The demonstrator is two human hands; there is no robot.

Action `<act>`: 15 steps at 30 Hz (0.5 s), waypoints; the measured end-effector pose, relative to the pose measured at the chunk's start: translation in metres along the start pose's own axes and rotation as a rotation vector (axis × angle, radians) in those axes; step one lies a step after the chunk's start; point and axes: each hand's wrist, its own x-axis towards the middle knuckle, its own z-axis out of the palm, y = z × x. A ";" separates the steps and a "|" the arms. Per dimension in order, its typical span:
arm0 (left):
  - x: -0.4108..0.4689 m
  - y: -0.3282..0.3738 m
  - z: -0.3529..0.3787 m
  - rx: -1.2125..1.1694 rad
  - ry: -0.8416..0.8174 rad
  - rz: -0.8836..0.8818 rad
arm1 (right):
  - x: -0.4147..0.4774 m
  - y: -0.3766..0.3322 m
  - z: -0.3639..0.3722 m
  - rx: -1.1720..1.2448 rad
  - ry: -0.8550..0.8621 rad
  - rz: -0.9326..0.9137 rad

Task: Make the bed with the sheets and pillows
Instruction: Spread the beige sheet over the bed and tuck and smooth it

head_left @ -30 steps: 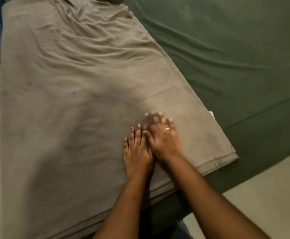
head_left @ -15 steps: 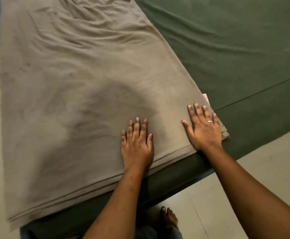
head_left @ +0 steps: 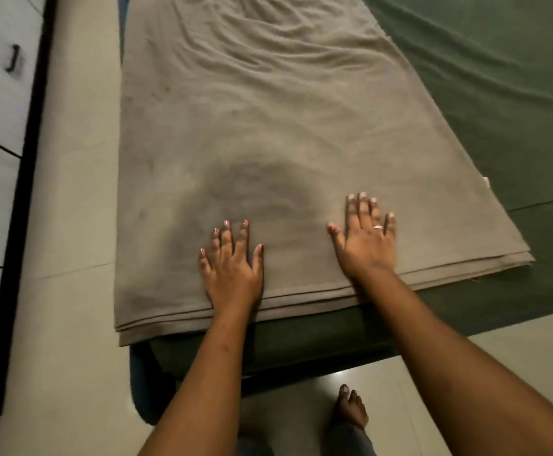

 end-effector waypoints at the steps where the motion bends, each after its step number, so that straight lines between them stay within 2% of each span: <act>1: 0.000 -0.014 -0.001 -0.002 0.020 -0.031 | -0.007 -0.023 0.010 0.007 -0.001 -0.029; 10: -0.017 -0.102 -0.017 -0.095 0.019 -0.118 | -0.064 -0.207 0.056 -0.008 -0.031 -0.229; 15: -0.026 -0.194 -0.034 -0.184 -0.116 -0.303 | -0.094 -0.287 0.074 -0.072 -0.072 -0.354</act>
